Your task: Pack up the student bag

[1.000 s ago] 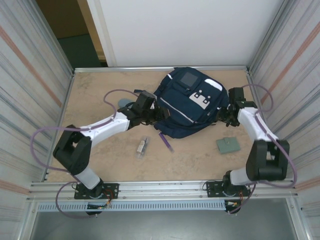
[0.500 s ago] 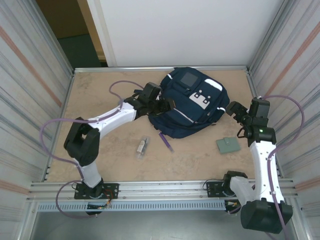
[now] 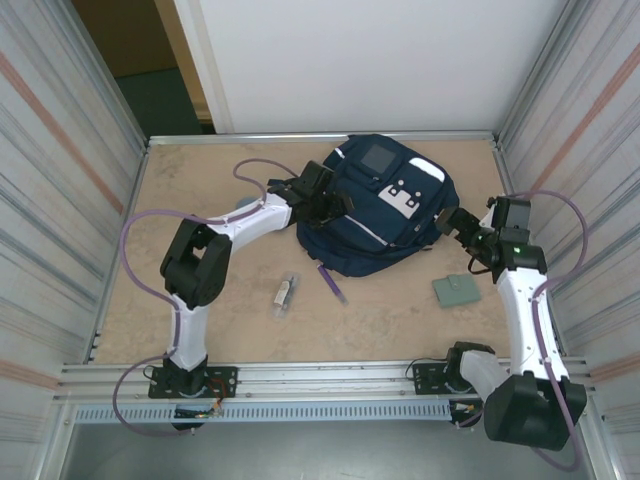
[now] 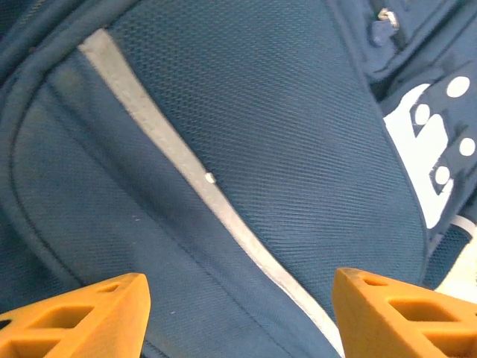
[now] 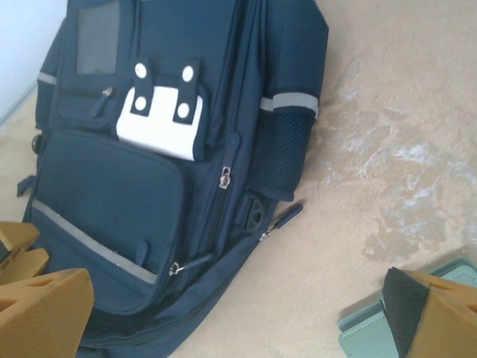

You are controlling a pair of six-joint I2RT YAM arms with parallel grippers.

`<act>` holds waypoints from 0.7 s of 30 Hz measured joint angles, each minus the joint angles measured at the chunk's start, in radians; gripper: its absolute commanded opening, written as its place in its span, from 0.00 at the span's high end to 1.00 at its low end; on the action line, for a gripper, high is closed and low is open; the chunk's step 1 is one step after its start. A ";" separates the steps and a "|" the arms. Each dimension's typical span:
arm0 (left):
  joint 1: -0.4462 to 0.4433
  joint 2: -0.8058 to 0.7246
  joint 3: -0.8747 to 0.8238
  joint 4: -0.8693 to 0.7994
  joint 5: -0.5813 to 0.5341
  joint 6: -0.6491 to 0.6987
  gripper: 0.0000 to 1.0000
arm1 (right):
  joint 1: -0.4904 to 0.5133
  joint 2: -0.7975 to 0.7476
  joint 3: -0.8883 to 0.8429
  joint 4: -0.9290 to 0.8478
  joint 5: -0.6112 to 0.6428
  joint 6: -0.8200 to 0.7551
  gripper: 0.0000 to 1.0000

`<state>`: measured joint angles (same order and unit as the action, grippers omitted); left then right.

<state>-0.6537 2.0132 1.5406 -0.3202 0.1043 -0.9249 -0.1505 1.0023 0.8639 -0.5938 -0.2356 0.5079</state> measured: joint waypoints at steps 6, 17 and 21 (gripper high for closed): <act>-0.010 -0.042 -0.087 -0.018 -0.087 -0.064 0.30 | 0.052 0.096 0.058 -0.064 0.025 -0.041 0.01; -0.001 0.020 -0.010 -0.013 -0.090 -0.055 0.54 | 0.157 0.170 0.082 -0.074 0.087 -0.050 0.01; 0.006 0.050 -0.004 -0.010 -0.087 -0.043 0.78 | 0.171 0.209 0.097 -0.073 0.135 -0.063 0.04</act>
<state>-0.6476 2.0636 1.5368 -0.3298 0.0174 -0.9680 0.0204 1.2110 0.9611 -0.6670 -0.1005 0.4454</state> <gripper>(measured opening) 0.310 0.967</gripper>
